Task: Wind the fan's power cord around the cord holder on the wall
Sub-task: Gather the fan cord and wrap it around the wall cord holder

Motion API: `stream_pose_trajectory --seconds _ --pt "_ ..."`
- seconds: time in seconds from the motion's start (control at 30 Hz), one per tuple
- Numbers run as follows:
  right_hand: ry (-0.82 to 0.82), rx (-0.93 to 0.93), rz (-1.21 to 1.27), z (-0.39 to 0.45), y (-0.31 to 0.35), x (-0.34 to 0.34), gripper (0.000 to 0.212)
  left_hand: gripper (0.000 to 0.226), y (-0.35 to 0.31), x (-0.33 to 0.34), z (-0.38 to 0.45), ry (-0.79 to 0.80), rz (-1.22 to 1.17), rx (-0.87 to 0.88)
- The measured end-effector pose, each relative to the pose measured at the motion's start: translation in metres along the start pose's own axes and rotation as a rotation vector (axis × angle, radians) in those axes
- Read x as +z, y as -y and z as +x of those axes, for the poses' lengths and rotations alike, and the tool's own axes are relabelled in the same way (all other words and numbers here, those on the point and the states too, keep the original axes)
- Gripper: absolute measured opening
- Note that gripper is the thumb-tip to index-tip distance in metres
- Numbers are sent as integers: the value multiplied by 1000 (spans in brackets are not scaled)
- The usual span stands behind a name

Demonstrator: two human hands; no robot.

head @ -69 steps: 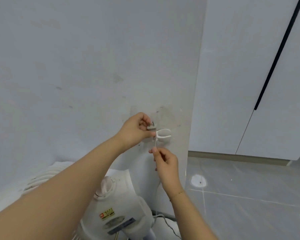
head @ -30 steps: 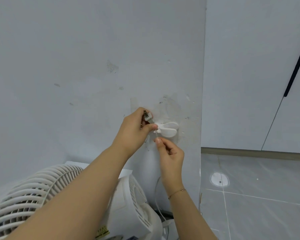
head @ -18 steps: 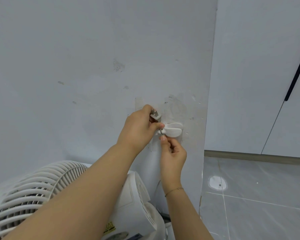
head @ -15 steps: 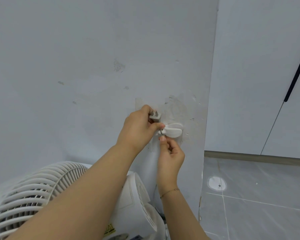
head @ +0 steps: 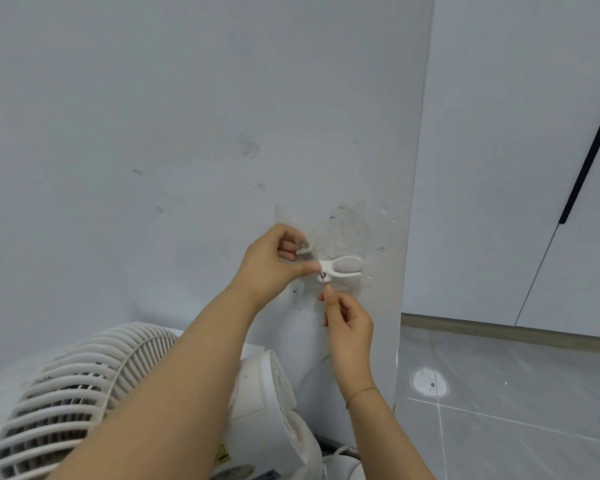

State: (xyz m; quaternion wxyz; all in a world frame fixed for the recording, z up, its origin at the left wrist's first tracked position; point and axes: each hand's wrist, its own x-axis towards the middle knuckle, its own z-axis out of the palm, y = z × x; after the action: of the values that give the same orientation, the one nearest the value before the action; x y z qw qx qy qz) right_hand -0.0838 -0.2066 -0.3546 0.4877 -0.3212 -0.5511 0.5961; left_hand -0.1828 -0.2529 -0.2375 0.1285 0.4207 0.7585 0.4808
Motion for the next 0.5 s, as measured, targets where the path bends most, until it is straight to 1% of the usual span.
stream_pose_trajectory --seconds 0.03,0.1,0.17,0.23,0.27,0.33,0.37,0.5 --pt "-19 -10 -18 -4 -2 -3 26 40 1 -4 -2 -17 -31 -37" --pt "-57 -32 -36 -13 -5 -12 15 38 4 -14 -8 -84 -50 -117" --pt "-75 -60 -76 -20 -8 -21 11 33 11 -23 -12 -204 -37 -202" --pt "-64 -124 -187 -26 -9 -28 12 31 15 -27 -14 -304 -24 -280" --pt "-53 -184 -291 -28 -8 -30 11 30 16 -28 -14 -329 -23 -311" --pt "-22 -308 -556 -29 -3 -29 10 30 16 -26 -12 -327 -6 -345" --pt "9 -341 -672 -27 1 -27 12 30 15 -24 -11 -313 9 -348" --pt "188 -368 -966 -11 23 -10 26 26 15 -23 -9 -261 18 -366"
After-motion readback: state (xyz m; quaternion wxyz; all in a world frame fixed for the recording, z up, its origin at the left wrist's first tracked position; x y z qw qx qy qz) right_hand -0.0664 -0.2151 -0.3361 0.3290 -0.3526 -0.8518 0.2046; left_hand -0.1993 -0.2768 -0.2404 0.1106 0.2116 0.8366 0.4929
